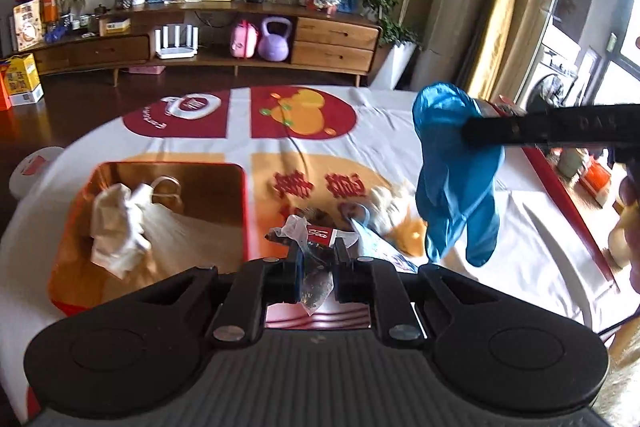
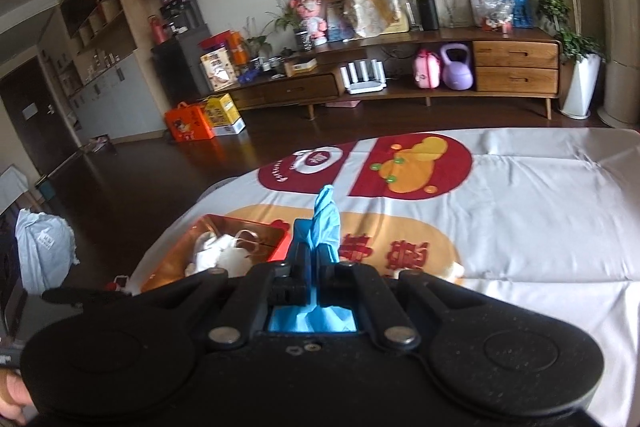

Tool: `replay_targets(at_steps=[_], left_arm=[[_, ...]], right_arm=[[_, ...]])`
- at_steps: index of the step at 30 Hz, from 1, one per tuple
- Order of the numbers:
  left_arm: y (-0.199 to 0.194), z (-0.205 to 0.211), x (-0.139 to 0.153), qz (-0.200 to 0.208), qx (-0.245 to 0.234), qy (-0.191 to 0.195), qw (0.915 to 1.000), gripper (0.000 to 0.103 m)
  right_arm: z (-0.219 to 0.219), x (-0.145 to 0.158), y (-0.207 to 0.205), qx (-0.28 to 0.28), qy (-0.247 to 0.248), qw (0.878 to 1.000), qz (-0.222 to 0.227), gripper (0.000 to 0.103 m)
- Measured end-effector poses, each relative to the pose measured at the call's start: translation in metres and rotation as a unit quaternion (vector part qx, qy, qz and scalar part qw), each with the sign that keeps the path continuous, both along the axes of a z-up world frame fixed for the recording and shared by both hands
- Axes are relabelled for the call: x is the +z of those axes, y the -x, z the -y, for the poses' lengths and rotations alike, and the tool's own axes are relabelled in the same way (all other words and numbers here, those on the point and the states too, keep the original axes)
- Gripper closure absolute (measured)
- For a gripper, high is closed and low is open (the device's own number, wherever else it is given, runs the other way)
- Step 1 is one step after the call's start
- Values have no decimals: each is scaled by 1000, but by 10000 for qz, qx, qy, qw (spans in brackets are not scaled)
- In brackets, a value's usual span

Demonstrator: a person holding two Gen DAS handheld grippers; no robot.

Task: Organize soft objects
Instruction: 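Carry the gloves and clear bag into the tin box and open both tools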

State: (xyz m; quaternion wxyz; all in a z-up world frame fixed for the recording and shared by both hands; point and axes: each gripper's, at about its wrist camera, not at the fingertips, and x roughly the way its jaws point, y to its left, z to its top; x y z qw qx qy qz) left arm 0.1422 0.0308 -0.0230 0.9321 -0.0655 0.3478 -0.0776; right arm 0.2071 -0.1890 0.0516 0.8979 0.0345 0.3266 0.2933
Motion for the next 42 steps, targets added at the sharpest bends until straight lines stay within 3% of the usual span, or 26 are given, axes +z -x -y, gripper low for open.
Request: replay_targets(at_steps=[11,21,30,42], left_arm=[[-4,-53,20,141,450,-92,9988,89],[-10,-95,22,49,696,-319,9971,89],[-21,-127,6,-222,897,-488,9945,89],[-44,-134,-33,-688,734,-519,9936,89]], right_arm=[[-64,11,-5,535,26,9985,62,101],[-122,5,-18,812,-63,9967,-43,101],[-167,-12,-45,779,-35,9965,-291,101],[-198,-60,-67,786,455,9901,-1068,101]])
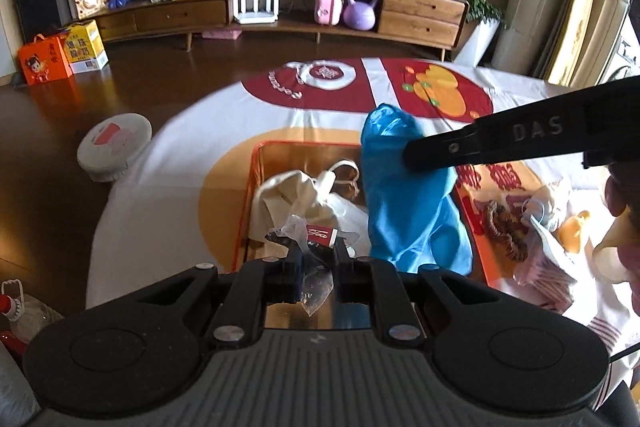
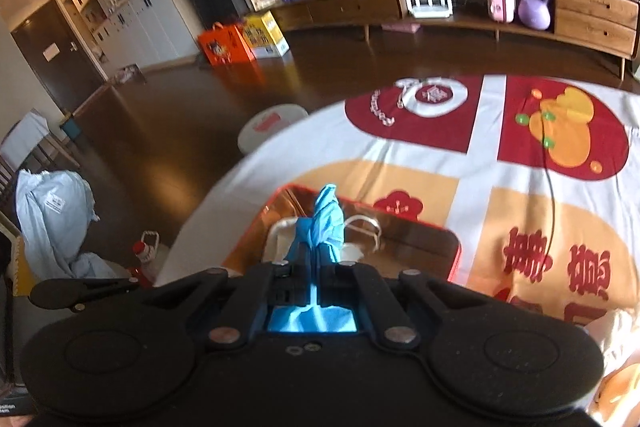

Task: Organize soft objects
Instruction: 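Carry the gloves and clear bag into the tin box and open both tools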

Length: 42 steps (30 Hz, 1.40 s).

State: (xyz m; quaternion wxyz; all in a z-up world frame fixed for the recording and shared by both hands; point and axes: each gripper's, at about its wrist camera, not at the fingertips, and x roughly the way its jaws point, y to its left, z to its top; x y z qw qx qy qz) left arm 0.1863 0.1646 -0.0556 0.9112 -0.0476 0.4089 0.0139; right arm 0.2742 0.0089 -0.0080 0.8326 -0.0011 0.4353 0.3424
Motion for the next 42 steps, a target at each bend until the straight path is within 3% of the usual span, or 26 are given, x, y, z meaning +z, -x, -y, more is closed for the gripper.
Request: replay_targets(at_steps=[18,32,38,42], left_arm=[[-25,7,-45,-628,-223,89,9977,89],[-34,6,-56,-880,-162,234,9957,89],[-33,9,-56,-927,-116,181,9955,81],[-29,11,-53,-879,-80,96,9961,66]], right_arm=[[-9,-46,-15,-28,537,9979,-358,100],[1,-49,-19,-179,558,9974,-419,82],[8,-43,-15,-185,524,9976,-418,76],[12,-39,-11,-206,510,9977,-384,72]])
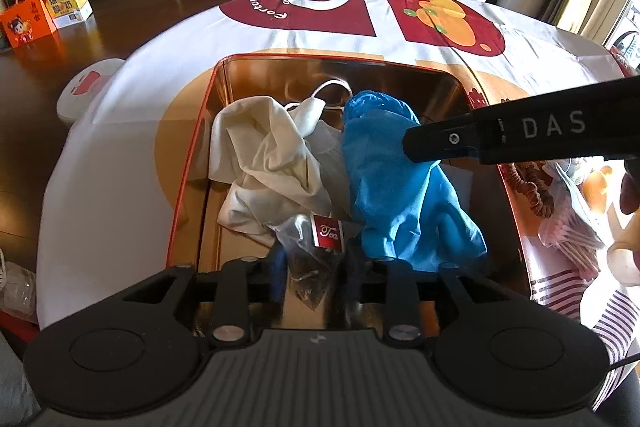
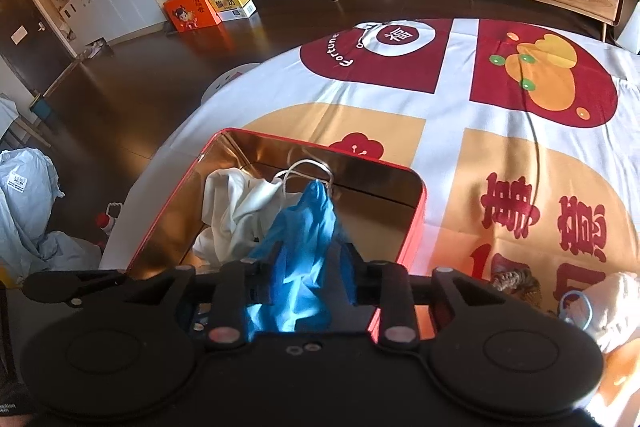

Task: Organize soft objects
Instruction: 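Carry the gloves and clear bag into the tin box and open both tools, then move both tools out of the tin box toward the mask and rubber duck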

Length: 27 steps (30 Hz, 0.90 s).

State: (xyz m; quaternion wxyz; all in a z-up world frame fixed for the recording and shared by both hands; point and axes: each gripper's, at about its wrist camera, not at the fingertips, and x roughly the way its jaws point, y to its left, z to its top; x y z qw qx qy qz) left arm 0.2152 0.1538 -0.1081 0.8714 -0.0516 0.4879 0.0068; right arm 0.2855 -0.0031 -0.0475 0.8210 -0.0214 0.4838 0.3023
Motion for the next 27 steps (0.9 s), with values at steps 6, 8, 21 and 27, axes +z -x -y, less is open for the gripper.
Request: replay_targets(at_steps=[6,8,21,27], left_arm=[[9,1,11,188,87,-4,9998,37],[11,2,14,215,111,6,9997,37],[33,13,40,463,162,1,9988,34],[45,22,55,643,143,-21,9978,34]], right_arm=[[8,9,8,-9,-97,9999,47,65],[12,13,11,-17,-124,9999,77,61],[45,45,40,18,-371,9987,356,38],[69,59,53,-54,-541,9974,463,30]])
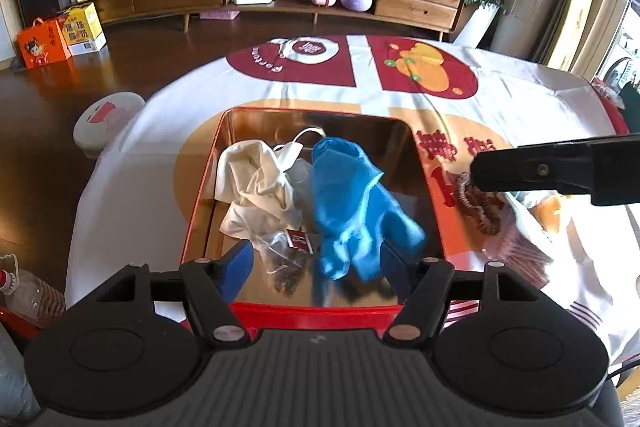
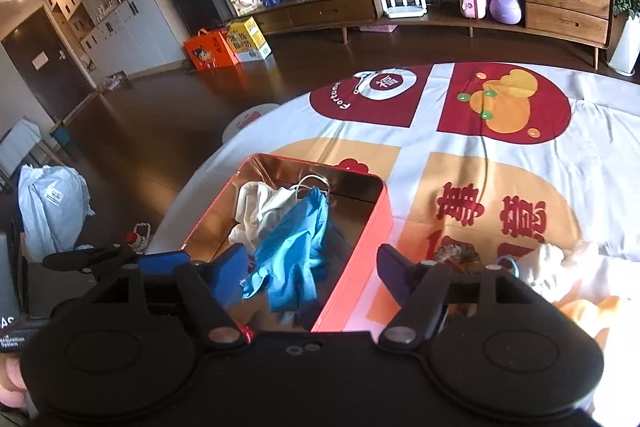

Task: Organize soft objects
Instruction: 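Move both tools out of the tin box toward the mask and rubber duck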

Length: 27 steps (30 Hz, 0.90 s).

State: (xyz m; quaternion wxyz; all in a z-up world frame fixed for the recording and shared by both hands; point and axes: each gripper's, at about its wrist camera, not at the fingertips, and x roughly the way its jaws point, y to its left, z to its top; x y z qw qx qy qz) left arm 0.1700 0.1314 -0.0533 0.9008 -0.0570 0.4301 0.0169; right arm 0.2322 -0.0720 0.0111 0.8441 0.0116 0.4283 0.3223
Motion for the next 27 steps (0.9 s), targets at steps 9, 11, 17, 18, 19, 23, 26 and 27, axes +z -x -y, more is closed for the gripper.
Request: replay_targets(at_steps=[9,11,17,18,19,23,26,27], left_arm=[[22,17,20,296,-49,155,9994,26],[25,22,24,357,-63,179,9992,25],[34,43,34,558,-94,164,9983,20],[35,48,35,591,-123,161,9980,20],[35,51,36,615,-151,164,9979,20],[38,68,39,729,-254,210,9968,14],[38,81,37,803,-300,247,9960,7],[38,85,36,821,-318,272,9957,6]], right_arm=[[41,13,21,-162,-231,9995,109,15],[50,15,26,-187,-285,9993,162,10],[81,21,39,-241,-283,9982,480,1],[86,21,40,-273,-266,9979,518,1],[93,21,42,-296,-256,9978,540,1],[116,18,44,-441,-173,9973,554,1],[134,14,43,-576,-127,9969,513,1],[140,12,43,-613,-119,9968,503,1]])
